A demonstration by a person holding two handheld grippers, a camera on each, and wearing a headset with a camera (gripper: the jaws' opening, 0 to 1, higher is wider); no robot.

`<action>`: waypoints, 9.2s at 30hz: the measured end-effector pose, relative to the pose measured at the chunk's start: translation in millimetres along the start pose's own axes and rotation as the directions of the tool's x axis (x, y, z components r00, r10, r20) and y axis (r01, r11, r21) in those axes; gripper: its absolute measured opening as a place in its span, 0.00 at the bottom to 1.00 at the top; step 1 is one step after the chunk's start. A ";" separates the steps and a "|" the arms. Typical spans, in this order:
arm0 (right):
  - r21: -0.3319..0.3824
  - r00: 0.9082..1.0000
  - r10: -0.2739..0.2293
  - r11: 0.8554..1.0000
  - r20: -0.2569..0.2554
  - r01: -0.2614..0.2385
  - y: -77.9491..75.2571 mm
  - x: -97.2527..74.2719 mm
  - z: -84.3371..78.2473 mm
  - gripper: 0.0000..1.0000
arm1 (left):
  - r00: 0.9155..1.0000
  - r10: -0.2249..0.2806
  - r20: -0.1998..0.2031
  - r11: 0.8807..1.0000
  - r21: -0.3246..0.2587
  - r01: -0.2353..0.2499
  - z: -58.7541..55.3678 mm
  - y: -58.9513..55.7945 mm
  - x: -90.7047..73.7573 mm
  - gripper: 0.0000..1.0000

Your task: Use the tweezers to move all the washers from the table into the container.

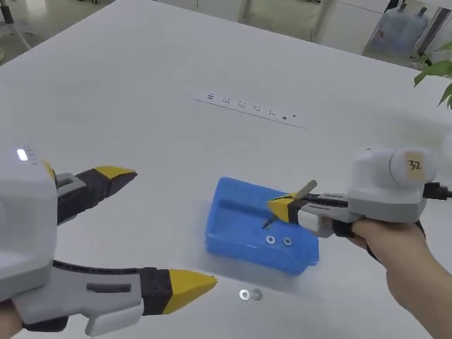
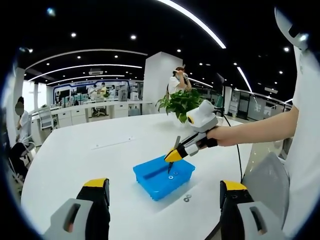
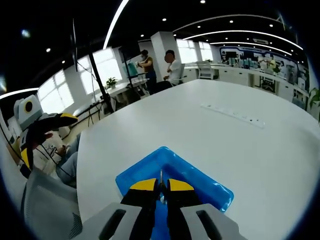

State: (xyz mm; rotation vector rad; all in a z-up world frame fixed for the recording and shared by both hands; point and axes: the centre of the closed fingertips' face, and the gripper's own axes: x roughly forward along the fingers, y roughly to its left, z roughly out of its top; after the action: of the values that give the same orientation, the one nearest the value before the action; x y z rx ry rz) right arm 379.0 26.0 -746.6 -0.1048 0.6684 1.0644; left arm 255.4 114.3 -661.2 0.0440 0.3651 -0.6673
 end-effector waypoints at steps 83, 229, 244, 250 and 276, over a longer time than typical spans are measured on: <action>-0.135 0.995 0.029 0.991 0.093 -0.016 26.8 -7.1 16.5 0.03 | 1.000 0.008 -0.013 1.000 -0.007 -0.008 -3.7 3.6 -0.9 0.93; -0.334 0.993 0.079 0.937 -0.086 -0.104 46.8 -12.1 1.6 0.03 | 0.999 -0.004 -0.033 1.000 -0.008 0.004 -11.3 0.5 -0.4 0.92; -0.178 0.975 0.167 0.965 -0.149 -0.193 71.9 -7.6 -49.7 0.03 | 0.999 -0.024 -0.035 1.000 -0.001 0.024 -9.5 -3.2 2.5 0.92; -0.147 0.967 0.171 0.969 -0.191 -0.200 70.7 -4.6 -66.6 0.03 | 0.999 -0.021 -0.036 1.000 -0.001 0.021 -9.9 -2.1 1.7 0.92; -0.347 0.954 0.164 0.905 -0.249 -0.246 91.6 -1.3 -81.8 0.04 | 0.999 -0.042 -0.031 0.999 0.010 0.043 -5.8 -9.0 5.6 0.91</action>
State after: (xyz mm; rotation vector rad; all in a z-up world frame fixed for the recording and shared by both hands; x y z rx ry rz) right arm 264.9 38.9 -790.1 -0.4973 0.6721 1.3933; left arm 252.1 104.7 -667.9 0.0567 0.3933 -0.7112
